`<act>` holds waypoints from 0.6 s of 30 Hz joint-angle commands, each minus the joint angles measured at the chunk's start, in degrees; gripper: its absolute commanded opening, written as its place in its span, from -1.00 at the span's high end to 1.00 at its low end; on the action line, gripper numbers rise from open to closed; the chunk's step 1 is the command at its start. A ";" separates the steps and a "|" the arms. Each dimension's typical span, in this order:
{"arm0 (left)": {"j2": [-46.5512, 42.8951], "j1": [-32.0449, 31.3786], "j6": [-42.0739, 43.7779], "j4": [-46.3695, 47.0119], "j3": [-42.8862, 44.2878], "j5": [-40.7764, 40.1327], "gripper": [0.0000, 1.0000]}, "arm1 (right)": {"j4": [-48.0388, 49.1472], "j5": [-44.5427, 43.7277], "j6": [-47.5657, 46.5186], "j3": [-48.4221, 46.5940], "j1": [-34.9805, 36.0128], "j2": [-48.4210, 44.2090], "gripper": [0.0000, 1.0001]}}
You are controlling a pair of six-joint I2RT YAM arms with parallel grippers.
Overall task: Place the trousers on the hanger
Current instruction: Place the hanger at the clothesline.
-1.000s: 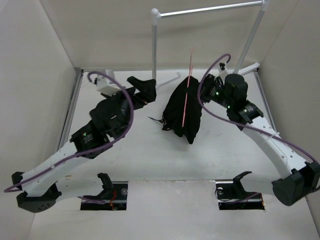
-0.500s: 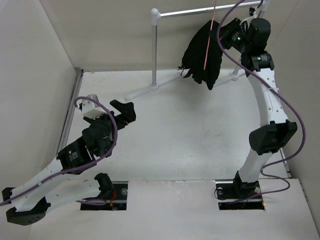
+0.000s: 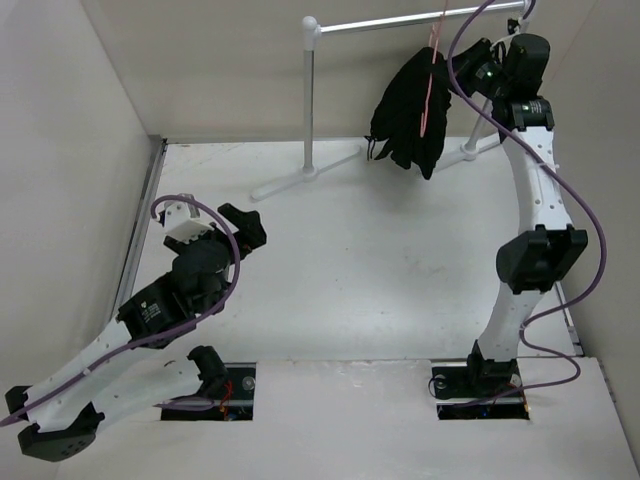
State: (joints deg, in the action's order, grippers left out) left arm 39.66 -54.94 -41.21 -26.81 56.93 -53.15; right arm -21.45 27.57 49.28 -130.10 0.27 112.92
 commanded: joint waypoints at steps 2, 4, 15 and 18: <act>0.33 2.68 -1.15 0.62 -0.94 2.60 -1.00 | 6.76 -2.43 -0.59 9.22 -0.85 -5.07 0.85; 0.42 4.00 -1.76 0.53 -1.46 3.83 -1.00 | 9.13 -3.05 -0.24 14.15 -0.85 -7.01 0.84; 1.56 8.66 -3.35 -0.08 -2.70 8.58 -1.00 | 11.87 -4.19 -0.41 23.14 -1.37 -12.28 -0.22; 2.44 10.24 -3.52 -1.40 -2.52 9.81 -1.00 | 11.17 -5.07 -0.59 23.66 -1.72 -14.65 -0.69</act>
State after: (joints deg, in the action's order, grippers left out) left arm 41.39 -46.02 -43.70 -27.22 54.74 -44.73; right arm -12.93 23.75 49.50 -106.61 -0.95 103.15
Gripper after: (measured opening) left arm 0.997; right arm 0.819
